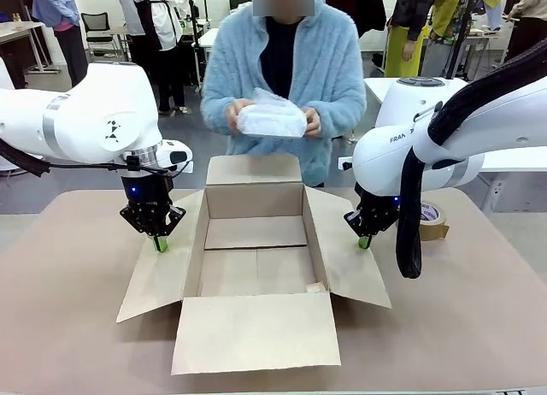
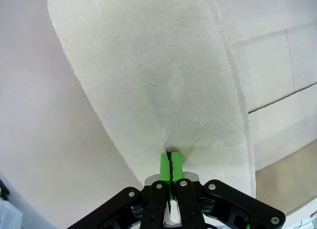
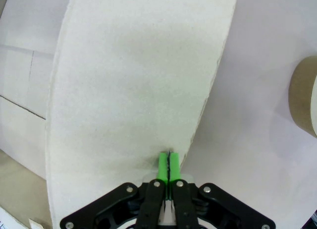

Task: Wrap the clocks to prevent damage.
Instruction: Once the human has placed the objects inside and stepped back, release both hands from the side flaps of the Package Box.

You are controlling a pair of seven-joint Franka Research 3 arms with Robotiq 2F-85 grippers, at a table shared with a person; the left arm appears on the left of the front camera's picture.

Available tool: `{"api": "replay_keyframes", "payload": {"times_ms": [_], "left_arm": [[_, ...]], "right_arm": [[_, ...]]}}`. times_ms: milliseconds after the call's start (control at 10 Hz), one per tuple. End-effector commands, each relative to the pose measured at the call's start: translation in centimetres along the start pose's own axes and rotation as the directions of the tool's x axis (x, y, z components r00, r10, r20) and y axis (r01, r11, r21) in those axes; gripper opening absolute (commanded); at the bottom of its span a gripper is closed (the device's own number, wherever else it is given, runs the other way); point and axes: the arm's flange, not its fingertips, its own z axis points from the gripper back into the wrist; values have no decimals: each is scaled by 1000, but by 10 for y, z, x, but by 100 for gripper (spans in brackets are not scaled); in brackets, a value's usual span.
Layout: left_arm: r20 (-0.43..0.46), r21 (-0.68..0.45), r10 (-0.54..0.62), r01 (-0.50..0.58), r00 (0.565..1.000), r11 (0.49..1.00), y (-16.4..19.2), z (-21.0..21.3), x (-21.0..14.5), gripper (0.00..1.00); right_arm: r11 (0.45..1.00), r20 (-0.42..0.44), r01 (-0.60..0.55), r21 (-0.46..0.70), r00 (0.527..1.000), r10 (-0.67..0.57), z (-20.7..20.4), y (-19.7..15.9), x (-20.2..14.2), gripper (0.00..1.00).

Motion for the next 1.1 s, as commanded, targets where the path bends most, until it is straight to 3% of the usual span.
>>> {"api": "replay_keyframes", "payload": {"times_ms": [0,1000], "left_arm": [[2,1,5,-5,1000,1000,0,3,-2,0],[2,1,5,-5,1000,1000,0,3,-2,0]], "right_arm": [[1000,-1,15,6,1000,-15,-1,0,0,1],[1000,-1,15,6,1000,-15,-1,0,0,1]]}}
